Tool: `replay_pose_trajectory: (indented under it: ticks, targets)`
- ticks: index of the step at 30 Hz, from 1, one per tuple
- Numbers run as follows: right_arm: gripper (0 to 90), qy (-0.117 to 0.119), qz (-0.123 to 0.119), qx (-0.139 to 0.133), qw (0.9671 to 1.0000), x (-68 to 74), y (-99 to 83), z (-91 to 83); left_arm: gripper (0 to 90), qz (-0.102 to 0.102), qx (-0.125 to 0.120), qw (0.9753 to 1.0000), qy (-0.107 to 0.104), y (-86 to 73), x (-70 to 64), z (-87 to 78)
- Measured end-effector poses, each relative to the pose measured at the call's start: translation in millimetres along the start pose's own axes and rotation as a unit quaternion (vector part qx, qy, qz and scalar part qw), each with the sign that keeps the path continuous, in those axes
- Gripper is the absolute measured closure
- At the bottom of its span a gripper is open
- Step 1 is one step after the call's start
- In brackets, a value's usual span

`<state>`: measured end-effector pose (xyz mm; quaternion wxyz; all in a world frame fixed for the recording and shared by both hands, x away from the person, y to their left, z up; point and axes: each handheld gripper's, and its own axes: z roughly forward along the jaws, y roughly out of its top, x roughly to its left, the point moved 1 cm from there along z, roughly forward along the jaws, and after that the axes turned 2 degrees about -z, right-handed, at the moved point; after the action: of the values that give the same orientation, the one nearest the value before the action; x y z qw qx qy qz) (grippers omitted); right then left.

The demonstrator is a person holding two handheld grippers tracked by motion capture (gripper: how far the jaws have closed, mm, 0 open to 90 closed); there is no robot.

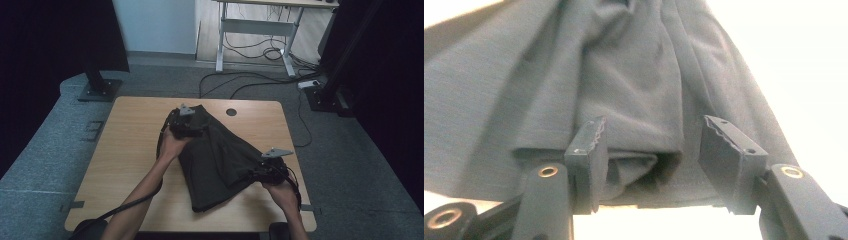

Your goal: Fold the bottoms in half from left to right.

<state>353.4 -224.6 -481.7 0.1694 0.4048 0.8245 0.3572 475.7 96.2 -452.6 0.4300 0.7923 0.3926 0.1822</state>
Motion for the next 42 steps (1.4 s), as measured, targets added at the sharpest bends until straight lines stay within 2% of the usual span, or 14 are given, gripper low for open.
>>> replay_pose_trajectory:
  ticks: [4, 6, 9, 11, 13, 16, 18, 22, 24, 26, 30, 35, 39, 42]
  targets:
    - [47.6, 0.015, -0.018, -0.010, 0.9997, 14.7, 17.6, -10.6, 18.6, 0.006, 0.020, 0.9996, -0.017, -32.7, -15.5, -13.8]
    - [52.8, 0.040, -0.025, -0.015, 0.9988, 25.4, 26.7, -9.1, 17.0, 0.012, 0.032, 0.9992, -0.020, -48.5, -24.7, -17.7]
    - [57.4, 0.082, -0.044, -0.010, 0.9956, 47.6, 37.6, 8.2, 15.5, 0.028, 0.049, 0.9983, -0.013, -71.1, -39.3, -20.9]
    - [57.3, 0.090, -0.055, -0.001, 0.9944, 56.0, 39.5, 19.8, 14.8, 0.044, 0.061, 0.9972, 0.003, -81.6, -45.5, -20.0]
    - [51.0, 0.091, -0.064, 0.012, 0.9938, 64.6, 38.6, 39.1, 14.7, 0.061, 0.078, 0.9949, 0.018, -94.0, -50.2, -16.2]
    - [41.1, 0.063, -0.073, 0.035, 0.9947, 68.6, 32.2, 61.3, 14.8, 0.067, 0.097, 0.9926, 0.029, -109.5, -50.9, -8.2]
    - [35.6, 0.036, -0.075, 0.050, 0.9953, 66.4, 25.7, 74.8, 14.8, 0.064, 0.101, 0.9923, 0.032, -117.4, -50.5, -3.4]
    - [36.4, 0.006, -0.090, 0.071, 0.9934, 60.3, 12.5, 91.5, 14.0, 0.033, 0.084, 0.9958, 0.018, -124.8, -45.2, -2.0]
    - [51.1, 0.018, -0.076, 0.062, 0.9950, 59.9, 10.1, 90.5, 13.9, 0.027, 0.083, 0.9961, 0.014, -125.9, -43.7, -1.5]
    - [68.6, 0.007, -0.082, 0.062, 0.9946, 62.8, 10.7, 87.5, 13.7, 0.027, 0.085, 0.9959, 0.013, -125.7, -43.5, -1.2]
    - [83.3, 0.003, -0.080, 0.058, 0.9951, 62.2, 16.0, 78.6, 13.9, 0.021, 0.086, 0.9959, 0.016, -126.3, -43.9, -1.6]
    - [84.4, 0.014, -0.044, 0.016, 0.9988, 40.7, 31.1, 50.4, 14.1, 0.019, 0.088, 0.9958, 0.016, -126.3, -43.9, -1.6]
    - [84.4, -0.017, -0.026, -0.013, 0.9994, 14.1, 42.8, 25.4, 14.2, 0.017, 0.087, 0.9959, 0.016, -126.4, -44.0, -1.6]
    - [84.0, -0.041, -0.002, -0.014, 0.9991, -12.8, 44.0, 15.2, 14.2, 0.016, 0.088, 0.9959, 0.015, -126.3, -43.7, -1.6]
